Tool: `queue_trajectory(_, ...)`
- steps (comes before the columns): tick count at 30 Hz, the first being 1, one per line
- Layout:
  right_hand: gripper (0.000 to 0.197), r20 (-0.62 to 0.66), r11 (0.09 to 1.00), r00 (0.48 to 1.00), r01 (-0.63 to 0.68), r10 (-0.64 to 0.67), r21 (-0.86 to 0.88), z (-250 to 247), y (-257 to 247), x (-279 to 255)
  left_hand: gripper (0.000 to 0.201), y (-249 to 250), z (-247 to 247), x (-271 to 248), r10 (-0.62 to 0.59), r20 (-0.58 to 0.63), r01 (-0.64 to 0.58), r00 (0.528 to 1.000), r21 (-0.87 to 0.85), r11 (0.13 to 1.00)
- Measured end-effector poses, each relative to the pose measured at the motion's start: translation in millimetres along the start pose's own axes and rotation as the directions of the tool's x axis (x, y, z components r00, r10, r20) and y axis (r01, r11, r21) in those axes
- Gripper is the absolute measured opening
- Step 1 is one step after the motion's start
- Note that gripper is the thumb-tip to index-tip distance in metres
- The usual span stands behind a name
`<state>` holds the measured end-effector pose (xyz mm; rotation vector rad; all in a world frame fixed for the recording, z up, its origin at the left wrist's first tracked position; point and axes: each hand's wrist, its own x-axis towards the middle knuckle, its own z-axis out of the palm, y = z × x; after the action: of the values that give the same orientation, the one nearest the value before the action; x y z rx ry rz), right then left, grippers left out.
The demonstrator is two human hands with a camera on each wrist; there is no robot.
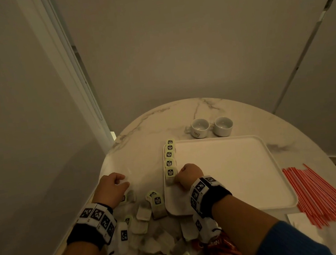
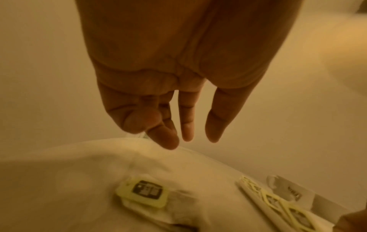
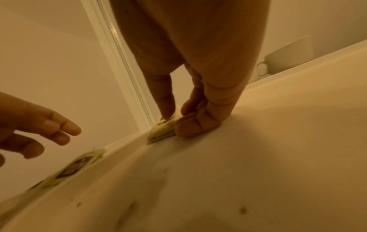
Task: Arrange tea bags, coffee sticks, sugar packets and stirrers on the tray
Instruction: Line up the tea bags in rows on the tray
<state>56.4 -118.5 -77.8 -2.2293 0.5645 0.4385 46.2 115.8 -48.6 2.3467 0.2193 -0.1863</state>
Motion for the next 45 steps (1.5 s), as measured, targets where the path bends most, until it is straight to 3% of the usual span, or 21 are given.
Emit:
queue_trajectory(4,0.046,0.042,1.0,0.999,0.016,-0.015,-0.006,0.7,0.0,-3.2,0.05,-10.6,2.7,9.2,-0.098,0.137,0.079,0.986,0.137,0.987)
queue_trajectory(7,0.048,0.022,0.999,0.999,0.037,-0.036,-0.019,3.2,1.0,-4.9,0.058,-17.7,8.1,11.9,-0.156,0.206,0.11,0.966,0.22,0.969)
queue_trajectory(10,0.046,0.023,0.999,0.999,0.034,-0.033,-0.02,6.3,-0.6,-5.5,0.064,-21.2,9.6,12.0,-0.177,0.239,0.13,0.955,0.197,0.972)
queue_trajectory(14,0.04,0.029,1.0,1.0,0.009,-0.009,-0.015,4.6,-2.2,-5.0,0.087,-27.0,11.5,12.6,-0.166,0.256,0.125,0.952,0.169,0.978)
queue_trajectory(21,0.032,-0.005,0.997,1.0,0.007,-0.007,-0.078,2.3,-5.1,-8.8,0.085,-32.0,4.0,12.1,-0.128,0.287,0.111,0.949,0.075,0.991)
queue_trajectory(25,0.049,0.022,1.0,1.0,0.003,-0.002,-0.018,1.5,-1.8,-9.0,0.069,-39.9,8.2,14.8,-0.109,0.278,0.091,0.954,0.076,0.993)
queue_trajectory(30,0.066,0.046,1.0,0.999,0.012,-0.013,0.022,1.4,0.4,-10.4,0.07,-45.3,9.8,20.6,-0.068,0.279,0.037,0.958,0.113,0.993)
queue_trajectory(37,0.051,0.069,0.998,0.996,0.058,-0.056,-0.03,3.6,1.6,-10.0,0.066,-50.8,12.4,24.8,-0.048,0.267,0.009,0.962,0.145,0.989)
queue_trajectory(45,0.047,0.03,0.997,0.999,0.032,-0.03,-0.069,1.9,1.7,-6.4,0.061,-52.8,14.0,27.1,-0.042,0.266,0.005,0.963,0.138,0.99)
